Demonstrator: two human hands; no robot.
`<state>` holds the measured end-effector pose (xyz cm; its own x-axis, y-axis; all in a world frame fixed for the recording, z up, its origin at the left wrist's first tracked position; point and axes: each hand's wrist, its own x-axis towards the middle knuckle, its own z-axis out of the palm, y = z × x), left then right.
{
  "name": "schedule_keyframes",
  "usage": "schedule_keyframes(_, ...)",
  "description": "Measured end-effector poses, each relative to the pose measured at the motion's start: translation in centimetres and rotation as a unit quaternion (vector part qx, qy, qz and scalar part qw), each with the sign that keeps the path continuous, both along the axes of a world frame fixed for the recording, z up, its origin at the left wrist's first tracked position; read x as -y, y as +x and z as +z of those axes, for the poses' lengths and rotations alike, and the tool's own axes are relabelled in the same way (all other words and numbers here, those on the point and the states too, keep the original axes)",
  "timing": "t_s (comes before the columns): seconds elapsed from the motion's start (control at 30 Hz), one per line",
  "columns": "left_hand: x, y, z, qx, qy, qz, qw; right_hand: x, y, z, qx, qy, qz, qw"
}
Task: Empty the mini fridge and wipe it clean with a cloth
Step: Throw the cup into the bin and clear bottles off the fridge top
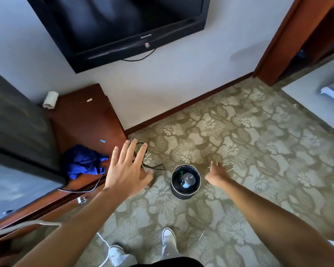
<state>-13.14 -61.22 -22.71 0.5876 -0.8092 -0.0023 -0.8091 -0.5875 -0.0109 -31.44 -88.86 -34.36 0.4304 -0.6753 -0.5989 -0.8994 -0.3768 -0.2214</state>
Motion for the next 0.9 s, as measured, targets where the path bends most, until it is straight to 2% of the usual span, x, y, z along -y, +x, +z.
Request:
schedule_keyframes(0.1,-0.7,0.8,0.5,0.008,-0.014,0.022,1.000,0.3,2.8,1.3,0.014,-0.012,0.027,0.999)
schedule_keyframes(0.2,-1.9,1.9,1.8,0.024,-0.039,0.042,0.998,-0.5,7.7,4.7,0.075,-0.040,0.085,0.993)
schedule_keyframes(0.3,-3.9,3.5,3.7,0.026,-0.071,0.078,0.994,-2.9,13.7,11.0,0.138,-0.084,0.132,0.978)
schedule_keyframes(0.4,-7.4,5.3,6.5,0.032,-0.113,0.119,0.986,-7.5,20.4,18.7,0.246,-0.093,0.172,0.949)
schedule_keyframes(0.5,-11.5,6.9,10.1,0.070,-0.172,0.135,0.973,-14.4,26.7,25.9,0.387,-0.096,0.246,0.884)
schedule_keyframes(0.6,-16.6,8.0,14.4,0.131,-0.256,0.150,0.946,-24.0,32.0,33.1,0.519,-0.112,0.347,0.773)
schedule_keyframes(0.7,-22.2,9.3,18.4,0.207,-0.295,0.196,0.912,-33.5,36.3,38.0,0.551,-0.141,0.442,0.694)
schedule_keyframes(0.8,-28.4,11.2,21.2,0.255,-0.267,0.274,0.888,-41.2,40.4,41.0,0.530,-0.161,0.498,0.667)
schedule_keyframes(0.9,-34.6,13.0,22.3,0.278,-0.227,0.343,0.868,-46.7,44.5,43.9,0.530,-0.193,0.506,0.652)
